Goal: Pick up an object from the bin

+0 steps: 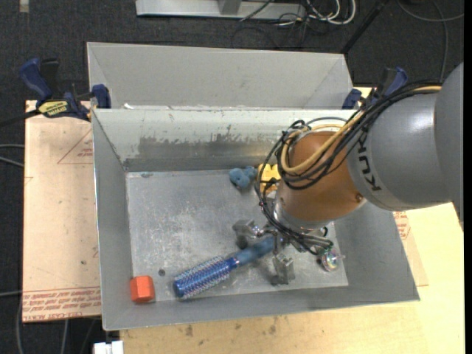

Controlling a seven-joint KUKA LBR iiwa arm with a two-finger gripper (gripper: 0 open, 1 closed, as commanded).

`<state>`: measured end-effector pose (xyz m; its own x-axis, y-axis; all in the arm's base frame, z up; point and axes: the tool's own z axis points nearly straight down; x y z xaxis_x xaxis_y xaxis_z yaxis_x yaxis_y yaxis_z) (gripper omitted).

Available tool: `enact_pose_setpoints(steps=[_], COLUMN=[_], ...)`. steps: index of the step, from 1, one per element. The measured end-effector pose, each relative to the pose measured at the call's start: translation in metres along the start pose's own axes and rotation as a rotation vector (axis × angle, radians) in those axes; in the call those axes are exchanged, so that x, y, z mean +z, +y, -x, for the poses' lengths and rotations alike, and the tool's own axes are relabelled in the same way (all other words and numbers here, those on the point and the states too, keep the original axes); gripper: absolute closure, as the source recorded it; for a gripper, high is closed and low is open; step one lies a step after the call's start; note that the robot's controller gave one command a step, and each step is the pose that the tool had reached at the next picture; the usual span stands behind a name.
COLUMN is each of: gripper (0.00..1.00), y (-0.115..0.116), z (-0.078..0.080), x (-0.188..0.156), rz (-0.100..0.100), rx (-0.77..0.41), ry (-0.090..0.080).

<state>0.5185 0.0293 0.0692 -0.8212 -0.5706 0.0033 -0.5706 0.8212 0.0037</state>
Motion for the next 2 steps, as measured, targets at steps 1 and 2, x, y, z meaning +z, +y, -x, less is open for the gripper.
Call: enact_pose_setpoints(steps=[1, 2], gripper=[1.00, 1.00], y=[-0.001, 0.017], z=[0.001, 0.002], x=[-0.003, -0.132], rz=[-0.002, -0.008], rx=[0.001, -0.010], ry=[-0.004, -0.013])
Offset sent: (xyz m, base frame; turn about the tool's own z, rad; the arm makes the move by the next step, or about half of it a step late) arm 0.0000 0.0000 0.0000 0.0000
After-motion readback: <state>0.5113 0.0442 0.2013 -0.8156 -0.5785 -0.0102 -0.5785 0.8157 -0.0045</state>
